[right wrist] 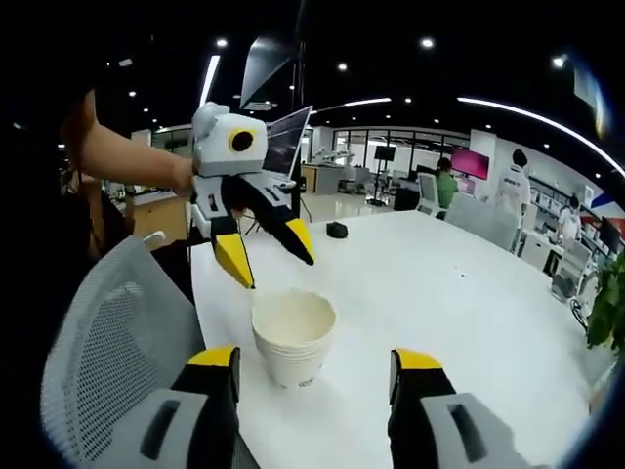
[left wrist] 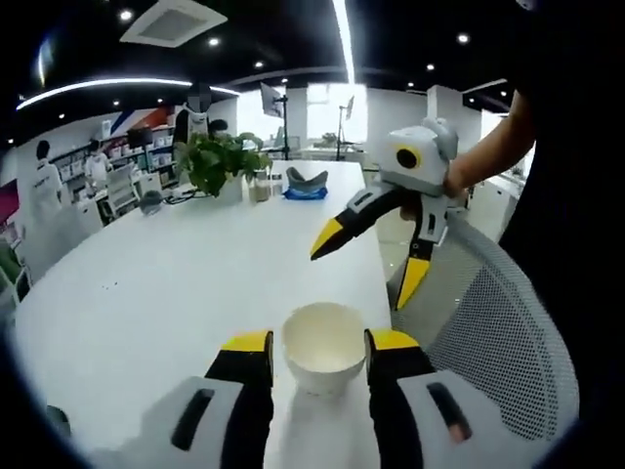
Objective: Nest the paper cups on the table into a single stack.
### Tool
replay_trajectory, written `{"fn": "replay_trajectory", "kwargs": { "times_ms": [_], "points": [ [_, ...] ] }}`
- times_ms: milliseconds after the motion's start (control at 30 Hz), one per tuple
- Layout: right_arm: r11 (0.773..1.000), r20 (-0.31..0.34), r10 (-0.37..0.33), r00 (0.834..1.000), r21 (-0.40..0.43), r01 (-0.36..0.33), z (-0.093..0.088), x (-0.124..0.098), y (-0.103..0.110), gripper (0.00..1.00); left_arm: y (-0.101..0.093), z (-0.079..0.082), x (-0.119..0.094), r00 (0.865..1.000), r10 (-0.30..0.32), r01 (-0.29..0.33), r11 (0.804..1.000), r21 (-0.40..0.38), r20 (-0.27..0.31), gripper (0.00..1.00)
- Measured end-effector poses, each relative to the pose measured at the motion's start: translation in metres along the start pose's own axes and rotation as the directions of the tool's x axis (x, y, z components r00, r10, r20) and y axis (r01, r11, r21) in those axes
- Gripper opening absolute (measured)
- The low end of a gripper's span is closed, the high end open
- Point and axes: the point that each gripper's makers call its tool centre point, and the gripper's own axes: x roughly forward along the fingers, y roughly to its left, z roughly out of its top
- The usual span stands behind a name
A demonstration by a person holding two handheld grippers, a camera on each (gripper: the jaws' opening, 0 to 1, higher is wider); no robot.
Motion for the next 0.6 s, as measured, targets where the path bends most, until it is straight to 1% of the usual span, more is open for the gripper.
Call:
{"fn": "replay_trajectory", "kwargs": {
  "times_ms": [67, 100, 233, 333, 433, 600],
  "points": [
    [1.000, 0.003, 0.002, 1.000, 0.002, -0.002, 0.000, 0.001, 0.000, 0.64, 0.002, -0.006, 0.000, 1.000, 0.018, -0.018, 1.000, 0.000, -0.004, 0.48],
    [1.000, 0.004, 0.004, 1.000, 0.006, -0.004, 0.000, 0.003, 0.000, 0.64, 0.003, -0.012, 0.000, 1.000, 0.029, -0.029, 1.000, 0.001, -0.013, 0.49],
    [1.000, 0.016, 0.008, 1.000, 0.016, -0.008, 0.002, 0.009, 0.001, 0.68, 0.002, -0.031, 0.003, 0.998, 0.041, -0.041, 0.999, -0.003, -0.039, 0.51],
    [1.000, 0.015, 0.011, 1.000, 0.016, -0.012, 0.002, 0.015, 0.003, 0.69, -0.001, -0.044, 0.008, 0.998, 0.038, -0.038, 0.999, -0.004, -0.055, 0.53],
    [1.000, 0.020, 0.010, 1.000, 0.013, -0.010, 0.003, 0.021, 0.004, 0.69, -0.005, -0.059, 0.017, 0.996, 0.028, -0.027, 1.000, 0.009, -0.087, 0.54],
    [1.000, 0.016, 0.021, 1.000, 0.019, -0.021, 0.001, 0.034, 0.007, 0.69, -0.009, -0.069, 0.027, 0.995, 0.013, -0.011, 1.000, 0.013, -0.094, 0.55]
  ]
}}
